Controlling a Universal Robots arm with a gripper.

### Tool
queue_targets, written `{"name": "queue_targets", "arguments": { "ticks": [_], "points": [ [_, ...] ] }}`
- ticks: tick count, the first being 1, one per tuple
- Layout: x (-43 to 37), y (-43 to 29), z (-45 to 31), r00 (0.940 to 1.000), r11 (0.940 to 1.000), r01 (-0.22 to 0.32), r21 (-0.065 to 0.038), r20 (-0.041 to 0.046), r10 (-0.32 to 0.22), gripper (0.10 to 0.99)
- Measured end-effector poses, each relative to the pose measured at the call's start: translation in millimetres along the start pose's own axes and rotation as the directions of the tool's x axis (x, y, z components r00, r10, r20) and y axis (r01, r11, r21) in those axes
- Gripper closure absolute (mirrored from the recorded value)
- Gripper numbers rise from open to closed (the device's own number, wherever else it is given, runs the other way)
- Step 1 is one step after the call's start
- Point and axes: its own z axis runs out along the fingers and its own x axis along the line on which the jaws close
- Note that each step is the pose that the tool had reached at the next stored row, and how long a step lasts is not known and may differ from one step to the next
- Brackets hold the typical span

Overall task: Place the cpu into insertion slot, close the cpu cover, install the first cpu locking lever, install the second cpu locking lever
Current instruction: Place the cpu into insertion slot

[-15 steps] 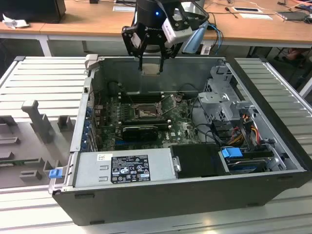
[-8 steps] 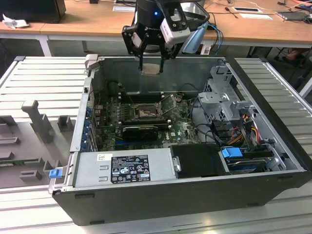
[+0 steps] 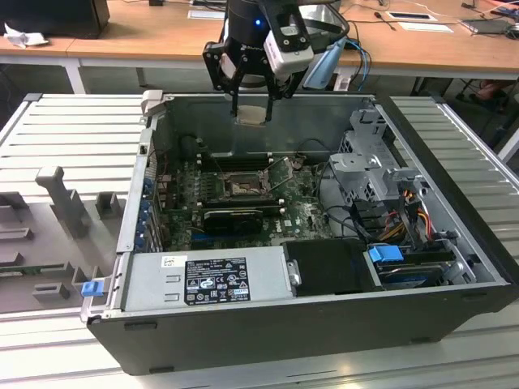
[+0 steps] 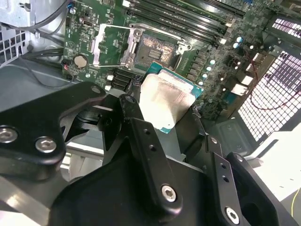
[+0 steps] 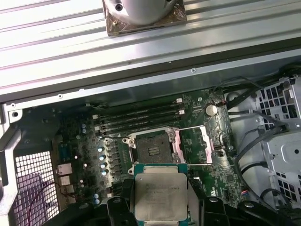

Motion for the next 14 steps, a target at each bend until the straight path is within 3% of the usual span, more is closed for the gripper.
{"name": "queue_targets", "arguments": {
  "ticks": [7,14],
  "points": [
    [0.0,-0.1,1.2,0.9987,0.9987,-0.051,0.000,0.0047,0.051,0.545],
    [0.3,-0.4,3.3,0.9933,0.9933,-0.115,0.000,0.0107,0.115,0.545]
  ]
}}
